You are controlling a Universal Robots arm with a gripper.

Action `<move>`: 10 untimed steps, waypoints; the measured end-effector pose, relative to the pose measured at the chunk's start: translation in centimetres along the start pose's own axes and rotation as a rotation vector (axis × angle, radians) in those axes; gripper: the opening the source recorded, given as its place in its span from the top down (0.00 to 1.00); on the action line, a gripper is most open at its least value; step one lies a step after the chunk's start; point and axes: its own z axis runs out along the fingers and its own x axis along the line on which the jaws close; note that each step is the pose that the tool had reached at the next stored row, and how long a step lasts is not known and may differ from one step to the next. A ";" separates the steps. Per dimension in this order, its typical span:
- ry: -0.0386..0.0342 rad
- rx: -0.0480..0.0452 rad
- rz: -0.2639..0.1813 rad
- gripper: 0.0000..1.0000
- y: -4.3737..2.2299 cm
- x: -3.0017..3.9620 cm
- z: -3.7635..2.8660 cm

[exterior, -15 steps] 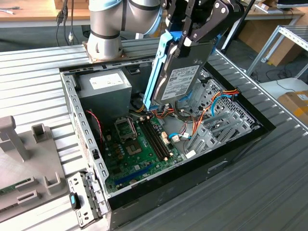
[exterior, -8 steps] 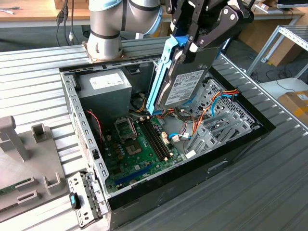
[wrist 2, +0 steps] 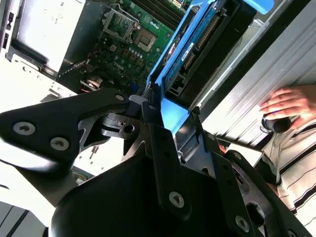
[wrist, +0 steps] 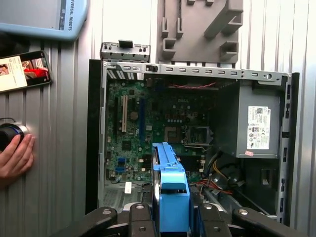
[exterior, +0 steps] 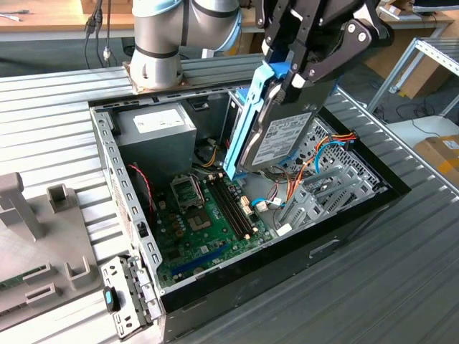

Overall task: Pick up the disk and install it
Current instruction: 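Pick up the disk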

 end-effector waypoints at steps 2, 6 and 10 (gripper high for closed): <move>0.0002 -0.0001 0.000 0.63 0.02 0.70 -0.06; 0.0000 0.0000 0.000 0.63 0.06 2.22 -0.17; -0.0041 0.0021 -0.002 0.63 0.08 2.33 -0.18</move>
